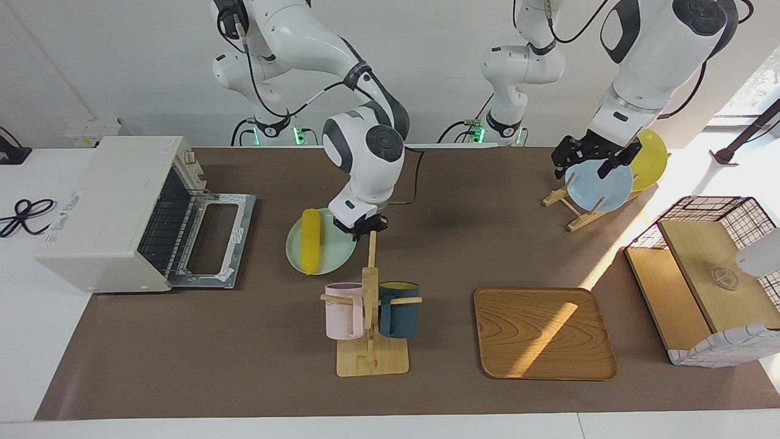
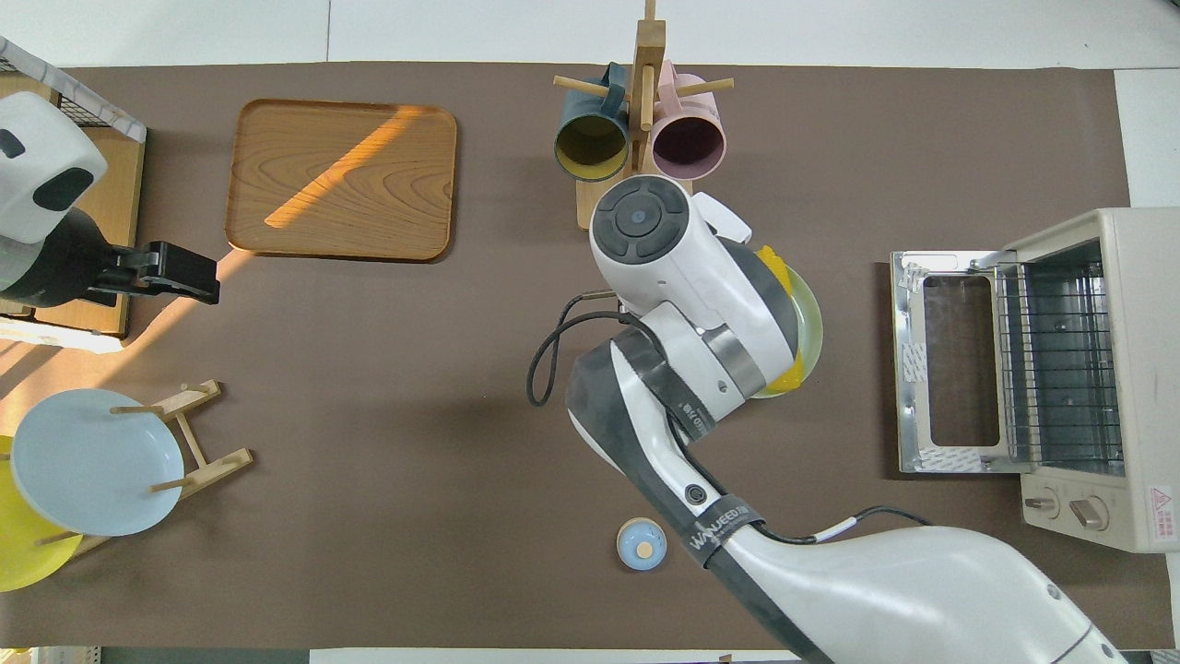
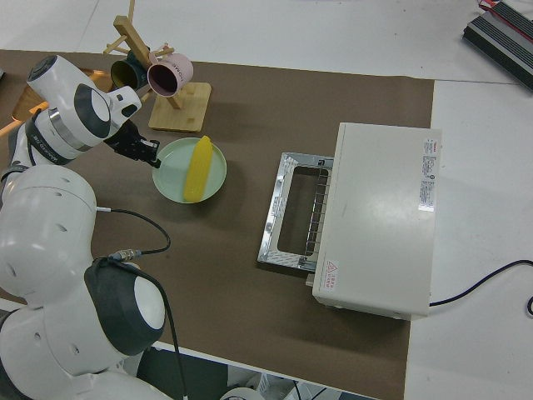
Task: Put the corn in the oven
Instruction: 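Lift the corn and carry it with the right gripper to the oven, then insert the corn into the oven and open the right gripper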
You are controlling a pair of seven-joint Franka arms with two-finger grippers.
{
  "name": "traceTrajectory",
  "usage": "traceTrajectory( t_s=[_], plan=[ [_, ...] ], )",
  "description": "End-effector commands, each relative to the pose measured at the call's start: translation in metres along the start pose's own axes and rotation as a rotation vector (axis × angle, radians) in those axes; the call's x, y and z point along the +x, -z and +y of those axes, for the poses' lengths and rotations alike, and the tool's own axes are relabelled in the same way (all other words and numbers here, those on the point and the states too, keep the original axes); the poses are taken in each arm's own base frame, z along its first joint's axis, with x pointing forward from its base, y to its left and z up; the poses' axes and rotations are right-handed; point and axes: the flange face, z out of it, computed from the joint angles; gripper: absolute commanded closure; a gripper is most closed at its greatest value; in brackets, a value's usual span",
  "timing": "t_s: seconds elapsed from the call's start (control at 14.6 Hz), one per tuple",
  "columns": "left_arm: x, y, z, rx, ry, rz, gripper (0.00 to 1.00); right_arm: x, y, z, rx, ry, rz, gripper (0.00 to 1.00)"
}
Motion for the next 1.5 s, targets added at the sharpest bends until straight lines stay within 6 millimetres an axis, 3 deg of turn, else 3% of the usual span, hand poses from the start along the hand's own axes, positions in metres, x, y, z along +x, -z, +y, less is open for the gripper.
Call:
traceTrajectory(
  t_s=[0.0, 0.14, 0.41, 0.55, 0.75, 1.03, 1.44],
  plan=[
    [-0.003, 0.002, -0.001, -0.011, -0.008, 0.013, 0.0, 0.001, 0.014, 0.059, -0.027, 0.012, -0.037, 1.0],
    [-0.003, 0.002, -0.002, -0.011, -0.007, 0.013, 0.0, -0.002, 0.012, 0.093, -0.059, 0.024, -0.074, 1.0],
    [-0.003, 0.003, -0.002, -0.011, -0.007, 0.014, 0.0, -0.006, -0.017, 0.184, -0.082, 0.027, -0.153, 1.0],
    [-0.003, 0.003, -0.002, -0.011, -0.008, 0.014, 0.0, -0.006, -0.032, 0.217, -0.09, 0.046, -0.179, 1.0],
    [-0.003, 0.003, -0.002, -0.011, -0.008, 0.014, 0.0, -0.011, -0.047, 0.25, -0.12, 0.061, -0.207, 1.0],
    [-0.003, 0.003, -0.002, -0.011, -0.008, 0.014, 0.0, -0.017, -0.076, 0.313, -0.095, 0.082, -0.223, 1.0],
    [-0.003, 0.003, -0.002, -0.011, -0.007, 0.014, 0.0, -0.025, -0.105, 0.353, -0.053, 0.131, -0.19, 1.0]
  ],
)
